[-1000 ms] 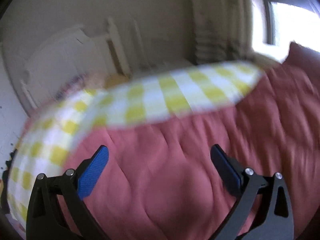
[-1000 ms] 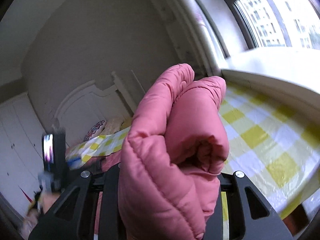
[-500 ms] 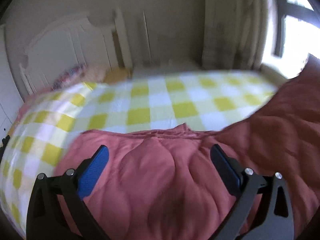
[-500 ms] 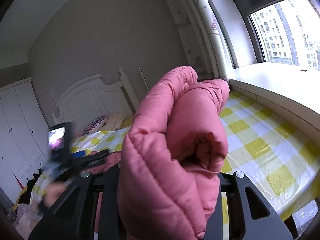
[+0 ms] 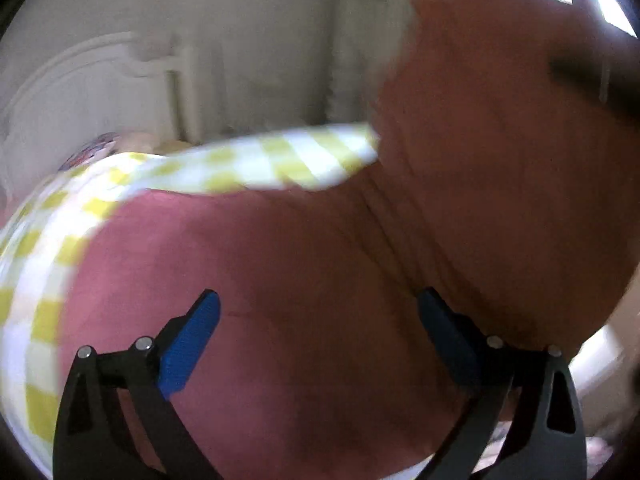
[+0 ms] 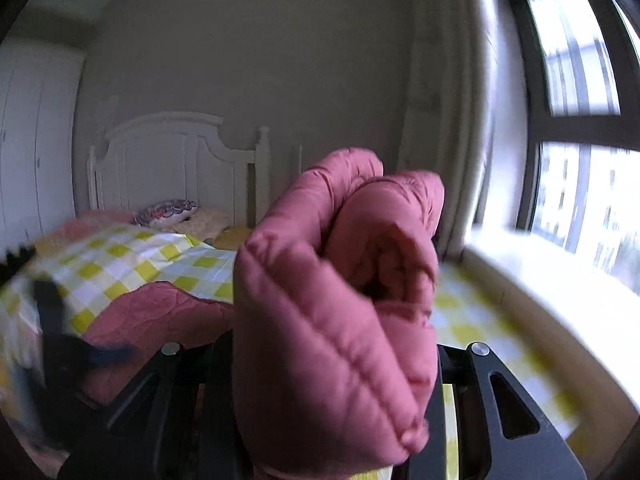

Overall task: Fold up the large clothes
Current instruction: 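Lift the jacket bundle up off the bed with the right tool, then lower the jacket bundle onto the pink quilt and open the right tool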

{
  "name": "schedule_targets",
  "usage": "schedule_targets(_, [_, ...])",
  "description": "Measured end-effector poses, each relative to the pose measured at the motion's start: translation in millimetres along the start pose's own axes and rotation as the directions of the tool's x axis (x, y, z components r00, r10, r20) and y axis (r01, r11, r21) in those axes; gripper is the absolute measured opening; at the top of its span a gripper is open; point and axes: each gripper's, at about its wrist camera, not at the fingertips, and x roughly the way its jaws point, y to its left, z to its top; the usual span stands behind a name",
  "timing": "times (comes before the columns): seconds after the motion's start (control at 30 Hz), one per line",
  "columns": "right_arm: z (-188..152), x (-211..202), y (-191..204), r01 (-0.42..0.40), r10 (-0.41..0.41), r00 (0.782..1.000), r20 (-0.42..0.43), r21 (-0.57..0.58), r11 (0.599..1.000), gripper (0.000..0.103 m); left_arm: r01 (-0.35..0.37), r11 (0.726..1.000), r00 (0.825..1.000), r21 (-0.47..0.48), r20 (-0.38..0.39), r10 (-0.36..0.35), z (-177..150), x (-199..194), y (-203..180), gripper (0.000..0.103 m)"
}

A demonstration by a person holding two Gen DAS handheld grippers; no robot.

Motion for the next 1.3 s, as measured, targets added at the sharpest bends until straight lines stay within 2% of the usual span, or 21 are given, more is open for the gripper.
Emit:
schedule_targets(0.07, [3.3, 3.7, 46.7, -0.001, 0.004, 1.000, 0.026, -0.124, 0.992, 0.034, -0.055, 0.989, 0.993, -0.137, 0.092, 0.068, 3.8, -34.6, 51.6, 0.099])
schedule_targets(0.13, [-1.2, 7.7, 91.7, -0.011, 0.021, 0.999, 0.039, -0.240, 0.971, 0.034, -0.141, 0.934, 0.964, -0.328, 0.169, 0.205, 2.5, -76.6, 119.3, 0.099])
schedule_targets(0.2, [-23.8, 14.2, 155.1, -0.029, 0.054, 0.997, 0.046, -0.433, 0.901, 0.036, -0.172, 0.878, 0.941, -0.446, 0.190, 0.281, -3.7, -107.0, 166.9, 0.099])
schedule_targets(0.23, [-40.8, 17.7, 183.4, -0.040, 0.069, 0.997, 0.035, -0.534, 0.844, 0.037, -0.187, 0.858, 0.933, -0.479, 0.187, 0.308, -7.0, -118.3, 185.4, 0.099])
schedule_targets(0.3, [-94.3, 32.0, 238.3, -0.100, 0.095, 0.994, -0.048, -0.738, 0.667, 0.038, -0.234, 0.826, 0.919, -0.513, 0.161, 0.361, -16.2, -135.5, 211.1, 0.099])
schedule_targets(0.33, [-127.0, 39.1, 259.0, -0.072, 0.070, 0.997, -0.039, -0.823, 0.563, 0.042, -0.253, 0.818, 0.914, -0.516, 0.150, 0.377, -21.0, -141.6, 217.9, 0.100])
schedule_targets(0.37, [-140.5, 39.7, 265.5, -0.030, 0.062, 0.998, 0.004, -0.849, 0.528, 0.044, -0.264, 0.818, 0.913, -0.511, 0.140, 0.382, -24.2, -142.9, 222.8, 0.101])
schedule_targets(0.47, [-136.5, 40.6, 258.5, -0.063, 0.065, 0.997, -0.032, -0.820, 0.569, 0.046, -0.259, 0.863, 0.936, -0.434, 0.107, 0.335, -25.2, -139.1, 215.2, 0.101])
schedule_targets(0.57, [-136.4, 42.0, 250.3, -0.071, 0.056, 0.997, -0.047, -0.809, 0.584, 0.046, -0.190, 0.937, 0.972, -0.292, 0.080, 0.222, -7.4, -116.9, 183.5, 0.101])
schedule_targets(0.67, [-141.1, 34.4, 252.1, -0.057, 0.051, 0.998, -0.033, -0.811, 0.583, 0.046, -0.028, 0.991, 0.998, -0.132, 0.055, 0.036, 29.7, -91.2, 138.4, 0.101])
schedule_targets(0.73, [-138.9, 38.6, 251.1, -0.079, 0.052, 0.997, -0.060, -0.788, 0.610, 0.048, 0.126, 0.992, 0.992, -0.026, 0.006, -0.126, 59.2, -61.5, 109.1, 0.101])
schedule_targets(0.77, [-130.4, 33.4, 257.8, -0.084, 0.064, 0.996, -0.056, -0.775, 0.627, 0.048, 0.141, 0.990, 0.990, 0.005, -0.028, -0.141, 67.8, -47.4, 101.7, 0.101])
schedule_targets(0.8, [-130.2, 32.4, 256.3, -0.078, 0.064, 0.997, -0.049, -0.775, 0.627, 0.051, 0.132, 0.990, 0.988, 0.050, -0.088, -0.127, 79.7, -26.5, 93.4, 0.101])
schedule_targets(0.87, [-131.6, 27.5, 256.0, -0.071, 0.067, 0.997, -0.037, -0.779, 0.623, 0.052, 0.065, 0.995, 0.990, 0.069, -0.129, -0.056, 92.8, 7.0, 93.0, 0.101])
schedule_targets(0.93, [-134.4, 25.5, 254.6, -0.071, 0.074, 0.997, -0.032, -0.776, 0.627, 0.053, 0.094, 0.995, 0.964, 0.046, -0.252, -0.079, 94.9, 52.9, 102.1, 0.101])
schedule_targets(1.03, [-138.0, 20.9, 248.3, -0.096, 0.092, 0.994, -0.049, -0.775, 0.625, 0.053, -0.089, 0.980, 0.956, 0.178, -0.260, 0.134, 78.1, 98.8, 108.3, 0.101])
schedule_targets(1.1, [-138.9, 12.8, 242.3, -0.115, 0.097, 0.993, -0.071, -0.786, 0.608, 0.055, -0.112, 0.992, 0.953, 0.055, -0.276, 0.123, 65.3, 116.3, 129.8, 0.101])
schedule_targets(1.17, [-133.6, -6.9, 227.1, -0.171, 0.164, 0.983, -0.088, -0.771, 0.614, 0.075, -0.117, 0.993, 0.959, -0.031, -0.264, 0.105, 57.7, 120.5, 150.1, 0.101])
schedule_targets(1.2, [-124.1, -23.8, 210.3, -0.265, 0.254, 0.959, -0.126, -0.719, 0.643, 0.087, -0.128, 0.991, 0.962, -0.037, -0.246, 0.115, 54.7, 119.0, 154.3, 0.101])
schedule_targets(1.27, [-96.9, -51.8, 169.8, -0.420, 0.413, 0.899, -0.146, -0.555, 0.718, 0.087, -0.143, 0.989, 0.966, -0.026, -0.221, 0.134, 53.0, 112.9, 155.7, 0.101])
schedule_targets(1.3, [-85.1, -59.4, 151.4, -0.442, 0.445, 0.888, -0.117, -0.489, 0.752, 0.086, -0.148, 0.989, 0.967, -0.023, -0.214, 0.140, 52.3, 110.9, 156.4, 0.101])
